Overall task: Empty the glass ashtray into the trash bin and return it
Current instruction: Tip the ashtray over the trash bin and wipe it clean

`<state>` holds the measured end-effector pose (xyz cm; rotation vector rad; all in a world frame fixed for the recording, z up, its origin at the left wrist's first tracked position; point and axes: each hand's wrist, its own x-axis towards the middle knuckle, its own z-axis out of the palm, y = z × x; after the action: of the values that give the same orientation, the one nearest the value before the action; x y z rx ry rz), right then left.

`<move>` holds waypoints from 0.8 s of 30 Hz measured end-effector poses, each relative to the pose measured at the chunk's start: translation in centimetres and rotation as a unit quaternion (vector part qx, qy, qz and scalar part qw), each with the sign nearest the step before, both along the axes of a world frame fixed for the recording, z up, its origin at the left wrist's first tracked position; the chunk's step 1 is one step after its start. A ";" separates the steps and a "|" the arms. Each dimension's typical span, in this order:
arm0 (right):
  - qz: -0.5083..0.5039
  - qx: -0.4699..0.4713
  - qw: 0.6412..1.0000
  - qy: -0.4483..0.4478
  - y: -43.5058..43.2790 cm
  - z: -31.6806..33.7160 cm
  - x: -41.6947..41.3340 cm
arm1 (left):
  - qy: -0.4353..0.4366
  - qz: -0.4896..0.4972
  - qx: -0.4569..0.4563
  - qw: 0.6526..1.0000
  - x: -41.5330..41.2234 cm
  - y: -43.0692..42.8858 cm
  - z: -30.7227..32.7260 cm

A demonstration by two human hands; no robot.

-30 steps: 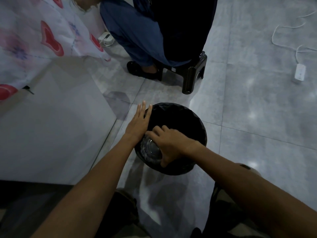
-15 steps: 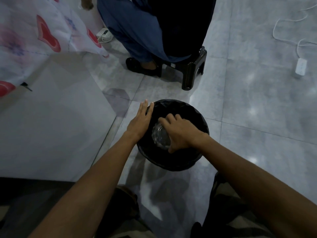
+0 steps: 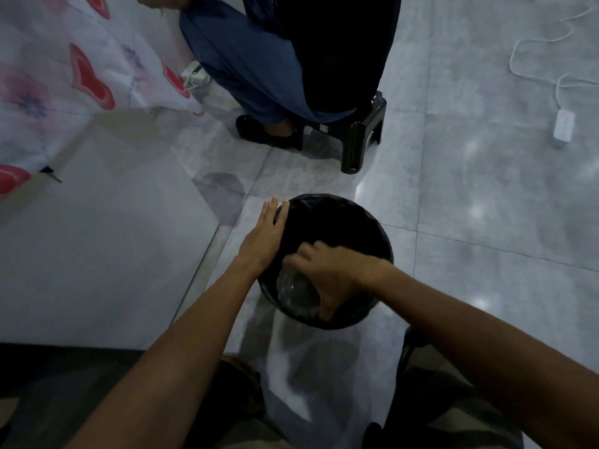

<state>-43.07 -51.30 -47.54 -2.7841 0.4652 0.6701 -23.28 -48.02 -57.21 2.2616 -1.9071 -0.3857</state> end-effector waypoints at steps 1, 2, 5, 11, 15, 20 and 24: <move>0.017 0.013 1.000 0.014 0.4 -0.3 0.0 | -0.001 -0.004 0.000 1.000 0.0 0.0 0.2; 0.013 0.014 1.000 0.008 0.1 -0.4 0.1 | -0.001 -0.010 0.000 1.000 0.1 0.0 0.2; -0.079 -0.017 0.996 -0.030 -2.3 0.0 0.1 | 0.007 -0.009 0.004 1.000 0.0 0.1 0.2; -0.015 0.007 1.000 0.009 0.3 -1.1 0.4 | 0.005 -0.001 0.000 1.000 -0.1 0.0 0.2; -0.024 0.030 0.999 -0.031 -0.5 -1.4 0.1 | -0.003 -0.019 0.009 1.000 0.1 0.2 0.2; -0.090 0.051 0.993 -0.049 -2.3 -2.2 -1.7 | -0.024 -0.009 -0.001 1.000 -0.3 0.2 0.3; -0.174 0.119 0.975 -0.064 -3.2 -2.9 -3.0 | -0.097 -0.010 0.005 0.995 -0.7 0.7 1.5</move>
<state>-46.03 -54.52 -50.40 -2.4177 0.7673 0.4307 -24.00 -47.30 -55.72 2.3668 -2.0223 -0.1849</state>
